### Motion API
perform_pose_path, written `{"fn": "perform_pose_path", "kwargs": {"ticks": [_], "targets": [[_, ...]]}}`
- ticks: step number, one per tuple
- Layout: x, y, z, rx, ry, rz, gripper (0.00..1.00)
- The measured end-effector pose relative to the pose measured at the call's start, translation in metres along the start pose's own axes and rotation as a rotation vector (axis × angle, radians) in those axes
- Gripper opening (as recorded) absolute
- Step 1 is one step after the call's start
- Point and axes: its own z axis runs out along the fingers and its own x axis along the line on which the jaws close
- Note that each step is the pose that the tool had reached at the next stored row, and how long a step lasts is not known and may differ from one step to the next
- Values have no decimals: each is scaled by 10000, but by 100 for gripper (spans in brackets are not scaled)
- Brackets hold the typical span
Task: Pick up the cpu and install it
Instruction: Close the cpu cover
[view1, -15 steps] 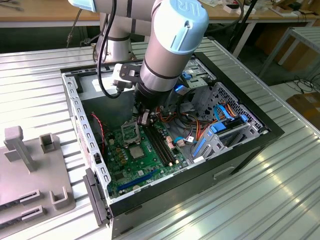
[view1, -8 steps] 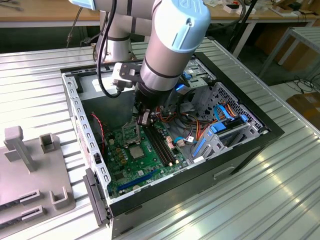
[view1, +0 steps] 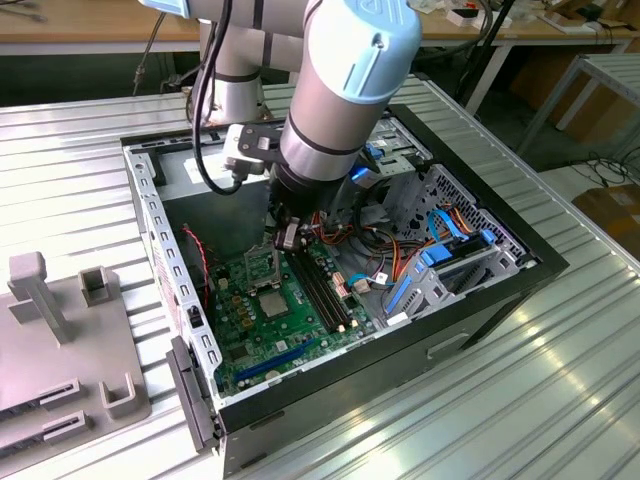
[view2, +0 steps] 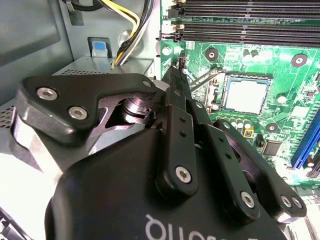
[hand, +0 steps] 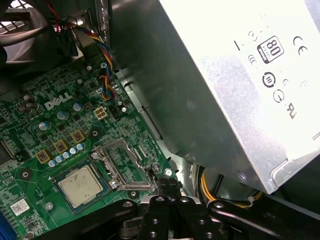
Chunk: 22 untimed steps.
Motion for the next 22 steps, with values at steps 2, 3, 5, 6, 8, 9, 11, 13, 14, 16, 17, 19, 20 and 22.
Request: {"fn": "perform_pose_path", "kwargs": {"ticks": [2, 3, 5, 6, 8, 9, 11, 13, 14, 16, 17, 19, 20, 22], "targets": [[2, 3, -1, -1, 1, -13, 11], [2, 3, -4, -3, 2, -19, 11], [-1, 5, -17, -7, 6, -39, 11], [-2, 6, -25, -10, 5, -59, 11], [-4, 7, -35, -17, 7, -93, 11], [-5, 7, -37, -20, 7, -110, 11], [-5, 7, -39, -27, 10, -147, 11], [2, 7, -42, -40, 20, -265, 11], [0, 8, -64, -40, 18, -266, 11], [-1, 8, -72, -37, 18, -267, 11], [0, 7, -73, -36, 18, -267, 11], [3, 6, -73, -33, 15, -268, 11], [4, 5, -74, -31, 14, -268, 11], [8, 4, -74, -30, 13, -269, 11]]}}
